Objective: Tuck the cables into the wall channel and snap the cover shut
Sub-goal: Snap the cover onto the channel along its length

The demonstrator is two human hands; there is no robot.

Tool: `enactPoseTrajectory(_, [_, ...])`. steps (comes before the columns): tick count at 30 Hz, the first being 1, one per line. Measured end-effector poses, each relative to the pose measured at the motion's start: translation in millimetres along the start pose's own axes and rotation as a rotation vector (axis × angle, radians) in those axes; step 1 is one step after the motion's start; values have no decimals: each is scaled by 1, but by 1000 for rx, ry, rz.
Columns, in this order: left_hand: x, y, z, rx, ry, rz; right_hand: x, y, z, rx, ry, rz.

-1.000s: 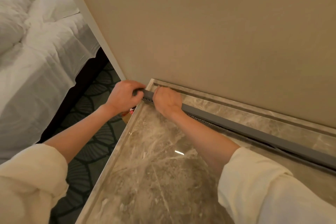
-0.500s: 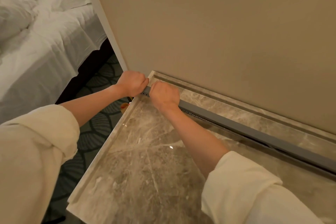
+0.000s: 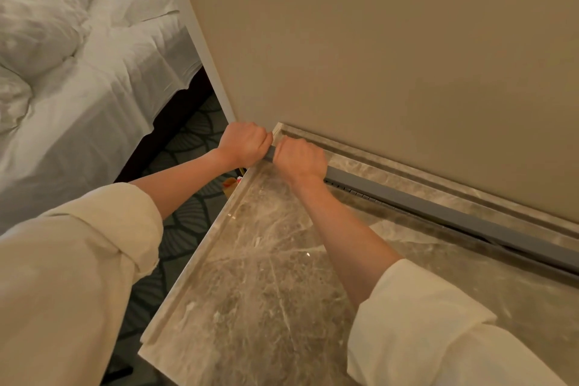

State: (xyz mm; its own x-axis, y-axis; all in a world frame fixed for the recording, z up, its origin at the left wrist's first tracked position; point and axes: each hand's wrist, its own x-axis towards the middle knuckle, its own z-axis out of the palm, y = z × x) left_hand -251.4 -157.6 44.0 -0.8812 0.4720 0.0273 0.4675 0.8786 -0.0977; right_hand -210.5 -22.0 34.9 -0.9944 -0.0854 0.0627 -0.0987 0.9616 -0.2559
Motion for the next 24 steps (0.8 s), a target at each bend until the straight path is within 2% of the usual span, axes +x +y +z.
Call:
enactPoseTrajectory(4, [0, -1, 2, -2, -24, -8, -2, 2, -2, 2, -28, -44])
enactPoseTrajectory(7, [2, -6, 2, -58, -56, -109, -2, 18, -4, -11, -88, -64])
enactPoseTrajectory(11, [0, -9, 0, -68, -234, -194, -20, 56, -9, -23, -107, -147])
enactPoseTrajectory(15, [-5, -4, 13, -27, -155, -130, -47, 102, -15, -127, -144, -367])
enactPoseTrajectory(18, [-6, -2, 20, 26, 36, -17, -60, 137, -21, -44, -251, -293])
enactPoseTrajectory(20, [-4, 1, 22, 42, 97, 15, -62, 146, -26, 60, -334, -233])
enactPoseTrajectory(24, [-2, 14, 15, 50, 107, -110, -62, 145, -31, 52, -354, -223])
